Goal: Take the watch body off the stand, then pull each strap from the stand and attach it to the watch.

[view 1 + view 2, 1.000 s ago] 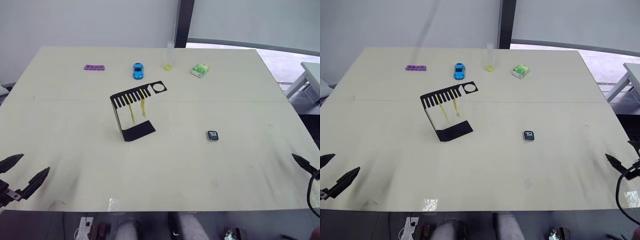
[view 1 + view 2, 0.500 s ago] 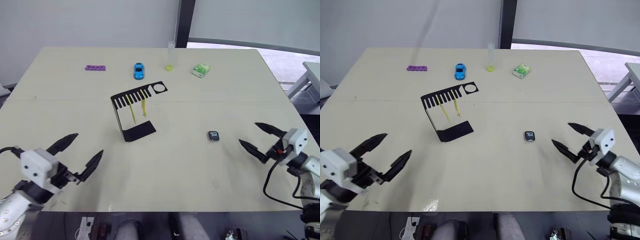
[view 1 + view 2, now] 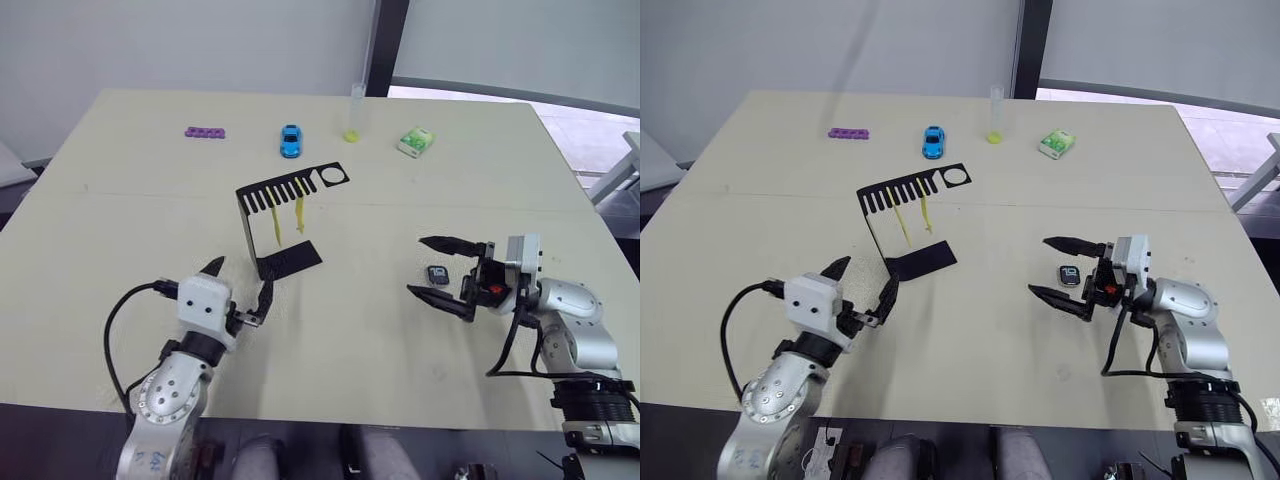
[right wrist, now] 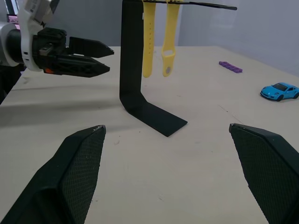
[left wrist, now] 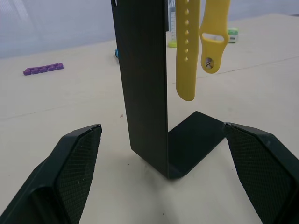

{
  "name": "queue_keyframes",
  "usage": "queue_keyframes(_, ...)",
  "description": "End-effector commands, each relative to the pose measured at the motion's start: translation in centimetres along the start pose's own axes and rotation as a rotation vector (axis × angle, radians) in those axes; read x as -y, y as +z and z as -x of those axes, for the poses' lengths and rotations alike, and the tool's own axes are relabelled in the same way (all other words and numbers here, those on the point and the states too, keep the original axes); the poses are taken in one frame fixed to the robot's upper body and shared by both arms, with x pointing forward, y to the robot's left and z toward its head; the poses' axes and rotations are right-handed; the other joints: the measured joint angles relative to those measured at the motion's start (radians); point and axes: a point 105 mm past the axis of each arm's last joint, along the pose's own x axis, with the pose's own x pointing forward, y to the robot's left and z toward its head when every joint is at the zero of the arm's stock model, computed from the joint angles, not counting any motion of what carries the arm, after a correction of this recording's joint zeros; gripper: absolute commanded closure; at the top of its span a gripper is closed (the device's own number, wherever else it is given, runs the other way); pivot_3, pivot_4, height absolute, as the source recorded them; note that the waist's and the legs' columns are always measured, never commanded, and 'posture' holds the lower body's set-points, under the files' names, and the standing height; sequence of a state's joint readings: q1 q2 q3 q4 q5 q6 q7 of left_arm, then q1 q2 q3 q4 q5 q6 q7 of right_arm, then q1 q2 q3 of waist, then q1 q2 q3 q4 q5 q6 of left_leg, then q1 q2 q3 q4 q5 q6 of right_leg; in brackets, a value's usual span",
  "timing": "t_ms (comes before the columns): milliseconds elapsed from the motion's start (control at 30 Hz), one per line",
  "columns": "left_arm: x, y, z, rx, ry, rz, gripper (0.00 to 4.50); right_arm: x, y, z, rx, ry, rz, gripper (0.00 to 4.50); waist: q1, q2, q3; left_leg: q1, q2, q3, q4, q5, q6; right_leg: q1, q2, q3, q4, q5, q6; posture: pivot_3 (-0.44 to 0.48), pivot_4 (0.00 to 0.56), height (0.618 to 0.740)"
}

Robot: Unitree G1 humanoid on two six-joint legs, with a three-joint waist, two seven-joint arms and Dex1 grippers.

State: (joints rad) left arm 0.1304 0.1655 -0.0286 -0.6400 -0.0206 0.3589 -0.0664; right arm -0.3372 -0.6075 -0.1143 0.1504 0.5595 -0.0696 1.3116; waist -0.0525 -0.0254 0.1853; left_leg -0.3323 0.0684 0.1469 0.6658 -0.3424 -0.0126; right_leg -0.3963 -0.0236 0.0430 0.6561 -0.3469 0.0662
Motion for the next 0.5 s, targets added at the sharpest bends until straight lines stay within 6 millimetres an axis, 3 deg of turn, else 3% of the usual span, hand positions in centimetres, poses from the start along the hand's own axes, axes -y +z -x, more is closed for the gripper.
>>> queue_keyframes(33,-0.5,0.8,-1.0,0.043,0.07,-0.036,0.0,-0.9,0.8,-0.6,0.029,0.086,0.049,0.01,0.0,0.0,0.0,0.0,0.0,0.0,0.0,0.0,0.0,0.0,0.0,0.0,0.0,0.0,0.0,0.0,0.15,0.74)
queue_keyframes(133,-1.3,0.4,-2.0,0.031,0.148,-0.019,0.0,-1.4,0.9,-1.0,0.064,0.124,0.033,0.01,-0.001,0.0,0.0,0.0,0.0,0.0,0.0,0.0,0.0,0.0,0.0,0.0,0.001,0.0,0.0,0.0,0.15,0.74)
queue_keyframes(367,-0.5,0.4,-3.3,0.039,0.176,-0.017,0.0,-2.2,0.2,-1.0,0.058,0.154,0.037,0.01,0.003,0.0,0.0,0.0,0.0,0.0,0.001,0.0,0.0,-0.001,0.0,0.0,0.001,0.0,0.0,0.0,0.15,0.74)
queue_keyframes(500,-1.6,0.7,-3.3,0.047,0.269,-0.036,0.0,-2.3,-0.2,-0.7,0.049,0.141,0.038,0.01,0.004,0.0,0.0,0.0,0.0,0.0,0.0,0.0,0.0,-0.001,0.0,0.0,0.001,0.0,0.0,0.0,0.15,0.74)
